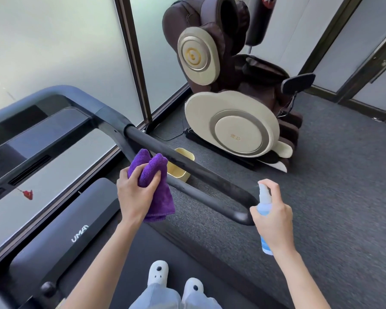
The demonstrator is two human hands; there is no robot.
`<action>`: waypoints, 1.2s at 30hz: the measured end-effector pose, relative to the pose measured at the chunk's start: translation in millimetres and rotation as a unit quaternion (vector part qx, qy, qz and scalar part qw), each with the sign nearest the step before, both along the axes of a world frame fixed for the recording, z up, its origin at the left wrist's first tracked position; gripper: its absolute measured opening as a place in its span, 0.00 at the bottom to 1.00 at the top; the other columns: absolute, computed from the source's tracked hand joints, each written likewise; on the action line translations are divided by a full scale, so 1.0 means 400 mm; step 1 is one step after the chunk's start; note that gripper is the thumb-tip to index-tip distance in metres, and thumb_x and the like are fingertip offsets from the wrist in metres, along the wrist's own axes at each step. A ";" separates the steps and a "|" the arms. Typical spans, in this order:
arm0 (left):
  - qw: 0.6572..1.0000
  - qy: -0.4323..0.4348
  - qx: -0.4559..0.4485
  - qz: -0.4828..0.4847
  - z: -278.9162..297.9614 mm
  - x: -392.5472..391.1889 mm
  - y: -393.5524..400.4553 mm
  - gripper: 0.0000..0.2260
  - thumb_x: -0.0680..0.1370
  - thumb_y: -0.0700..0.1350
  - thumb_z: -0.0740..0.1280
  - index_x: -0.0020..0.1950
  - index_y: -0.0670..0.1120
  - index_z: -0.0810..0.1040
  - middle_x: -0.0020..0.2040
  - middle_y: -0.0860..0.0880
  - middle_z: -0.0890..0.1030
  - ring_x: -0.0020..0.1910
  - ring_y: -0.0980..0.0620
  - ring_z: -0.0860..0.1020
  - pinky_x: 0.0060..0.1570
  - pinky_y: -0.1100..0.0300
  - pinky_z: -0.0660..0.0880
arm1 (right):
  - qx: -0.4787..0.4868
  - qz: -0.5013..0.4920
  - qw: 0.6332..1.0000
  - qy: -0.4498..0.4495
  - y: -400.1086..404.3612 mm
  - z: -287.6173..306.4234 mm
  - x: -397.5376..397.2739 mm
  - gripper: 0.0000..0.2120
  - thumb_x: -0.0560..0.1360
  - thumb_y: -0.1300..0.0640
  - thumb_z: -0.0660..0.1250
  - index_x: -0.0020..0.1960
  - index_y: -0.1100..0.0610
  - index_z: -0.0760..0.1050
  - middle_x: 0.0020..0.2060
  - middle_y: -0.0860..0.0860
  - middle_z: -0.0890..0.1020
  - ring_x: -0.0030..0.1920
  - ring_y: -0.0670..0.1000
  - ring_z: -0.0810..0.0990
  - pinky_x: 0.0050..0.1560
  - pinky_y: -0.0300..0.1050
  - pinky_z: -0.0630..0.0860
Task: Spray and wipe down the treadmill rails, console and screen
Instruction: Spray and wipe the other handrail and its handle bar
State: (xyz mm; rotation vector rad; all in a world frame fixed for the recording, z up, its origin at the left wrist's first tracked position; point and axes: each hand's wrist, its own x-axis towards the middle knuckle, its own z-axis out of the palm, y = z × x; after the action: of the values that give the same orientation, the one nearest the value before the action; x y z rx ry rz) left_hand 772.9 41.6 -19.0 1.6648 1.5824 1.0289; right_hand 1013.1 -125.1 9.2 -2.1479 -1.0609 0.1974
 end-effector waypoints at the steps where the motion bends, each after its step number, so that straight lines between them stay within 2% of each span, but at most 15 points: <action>1: 1.000 -0.001 -0.001 0.003 -0.003 0.003 -0.008 0.12 0.73 0.55 0.72 0.56 0.59 0.80 0.54 0.50 0.74 0.56 0.47 0.74 0.58 0.57 0.69 | 0.002 -0.004 1.000 -0.002 -0.003 -0.004 0.004 0.28 0.66 0.73 0.69 0.62 0.54 0.72 0.35 0.47 0.77 0.31 0.58 0.71 0.39 0.47 0.68; 6: 1.000 -0.013 0.005 0.001 -0.011 0.013 -0.045 0.13 0.72 0.55 0.72 0.56 0.60 0.80 0.54 0.51 0.74 0.56 0.49 0.74 0.58 0.58 0.69 | -0.002 0.020 1.000 0.002 -0.014 -0.003 0.010 0.30 0.68 0.70 0.69 0.63 0.46 0.66 0.36 0.48 0.78 0.33 0.58 0.73 0.38 0.49 0.70; 9: 1.000 -0.007 0.001 -0.009 -0.015 0.018 -0.054 0.13 0.73 0.55 0.72 0.56 0.60 0.80 0.55 0.50 0.74 0.57 0.48 0.74 0.59 0.55 0.70 | 0.014 0.000 1.000 0.011 -0.018 0.013 0.013 0.30 0.69 0.68 0.68 0.64 0.45 0.66 0.35 0.45 0.75 0.34 0.58 0.74 0.39 0.50 0.72; 13: 1.000 -0.022 -0.004 -0.005 -0.018 0.030 -0.050 0.13 0.74 0.55 0.71 0.58 0.59 0.79 0.58 0.50 0.73 0.59 0.48 0.73 0.60 0.52 0.70 | 0.051 -0.003 0.998 0.048 -0.024 0.035 -0.005 0.28 0.72 0.68 0.69 0.65 0.46 0.67 0.35 0.41 0.74 0.33 0.59 0.77 0.38 0.58 0.79; 16: 0.999 -0.043 -0.021 0.001 -0.016 0.037 -0.038 0.12 0.75 0.56 0.70 0.58 0.62 0.77 0.58 0.51 0.71 0.59 0.48 0.73 0.64 0.50 0.69 | 0.041 -0.009 0.997 0.060 -0.024 0.038 -0.030 0.27 0.72 0.67 0.69 0.64 0.44 0.67 0.33 0.46 0.76 0.30 0.61 0.78 0.36 0.59 0.79; 19: 0.999 -0.045 -0.009 0.005 -0.016 0.046 -0.002 0.12 0.75 0.57 0.69 0.58 0.61 0.77 0.58 0.50 0.71 0.61 0.48 0.71 0.64 0.53 0.68 | 0.040 0.008 0.996 0.077 -0.011 0.037 -0.048 0.28 0.72 0.67 0.69 0.64 0.44 0.67 0.34 0.46 0.76 0.31 0.62 0.78 0.37 0.61 0.79; 22: 0.997 -0.043 -0.003 0.059 -0.007 0.080 0.078 0.13 0.76 0.58 0.67 0.59 0.58 0.77 0.60 0.46 0.71 0.62 0.47 0.68 0.59 0.59 0.64 | 0.046 0.033 0.995 0.082 0.005 0.036 -0.045 0.28 0.72 0.67 0.69 0.64 0.44 0.67 0.35 0.45 0.76 0.31 0.61 0.78 0.37 0.60 0.79; 24: 0.993 -0.046 -0.015 0.111 0.006 0.114 0.156 0.17 0.77 0.59 0.65 0.62 0.54 0.76 0.63 0.44 0.69 0.63 0.43 0.67 0.60 0.57 0.64 | 0.051 0.048 0.994 0.078 0.011 0.031 -0.030 0.28 0.72 0.67 0.69 0.64 0.44 0.67 0.32 0.44 0.75 0.29 0.60 0.77 0.37 0.59 0.79; 26: 0.989 -0.031 -0.049 0.133 0.014 0.155 0.232 0.20 0.78 0.61 0.62 0.66 0.52 0.75 0.69 0.43 0.65 0.68 0.40 0.63 0.65 0.52 0.62 | 0.059 0.061 0.994 0.069 0.015 0.021 -0.002 0.28 0.71 0.68 0.69 0.64 0.44 0.68 0.30 0.42 0.73 0.28 0.58 0.76 0.36 0.58 0.79; 28: 0.987 0.011 -0.095 0.128 0.012 0.195 0.282 0.21 0.79 0.62 0.60 0.69 0.55 0.73 0.74 0.44 0.58 0.71 0.38 0.58 0.70 0.43 0.59 | 0.064 0.076 0.993 0.062 0.016 0.009 0.035 0.28 0.71 0.68 0.70 0.63 0.44 0.68 0.29 0.41 0.73 0.27 0.56 0.76 0.36 0.55 0.79; 30: 0.981 0.074 -0.127 0.123 0.005 0.225 0.304 0.21 0.77 0.62 0.62 0.68 0.58 0.71 0.76 0.45 0.53 0.72 0.36 0.55 0.68 0.36 0.61 | 0.071 0.097 0.991 0.062 0.017 -0.004 0.080 0.28 0.71 0.68 0.71 0.63 0.44 0.68 0.28 0.40 0.73 0.27 0.53 0.76 0.36 0.52 0.78; 33: 0.973 0.126 -0.144 0.131 -0.003 0.241 0.303 0.22 0.74 0.56 0.67 0.67 0.56 0.72 0.75 0.43 0.52 0.69 0.33 0.58 0.65 0.39 0.67 | 0.072 0.144 0.985 0.068 0.033 -0.017 0.149 0.29 0.70 0.68 0.71 0.62 0.43 0.68 0.26 0.42 0.72 0.27 0.50 0.74 0.35 0.50 0.77; 36: 0.967 0.110 -0.151 0.172 -0.008 0.262 0.270 0.21 0.73 0.52 0.68 0.66 0.54 0.72 0.74 0.42 0.54 0.66 0.32 0.64 0.66 0.43 0.67 | 0.069 0.209 0.973 0.069 0.075 -0.019 0.207 0.29 0.70 0.68 0.70 0.62 0.44 0.67 0.26 0.41 0.70 0.31 0.49 0.73 0.36 0.48 0.74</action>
State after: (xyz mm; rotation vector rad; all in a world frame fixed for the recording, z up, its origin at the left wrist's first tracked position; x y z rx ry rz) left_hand 877.5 149.6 -22.2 1.3609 2.1111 0.7292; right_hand 1096.1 -95.2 1.8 -1.7416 -1.3913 0.4478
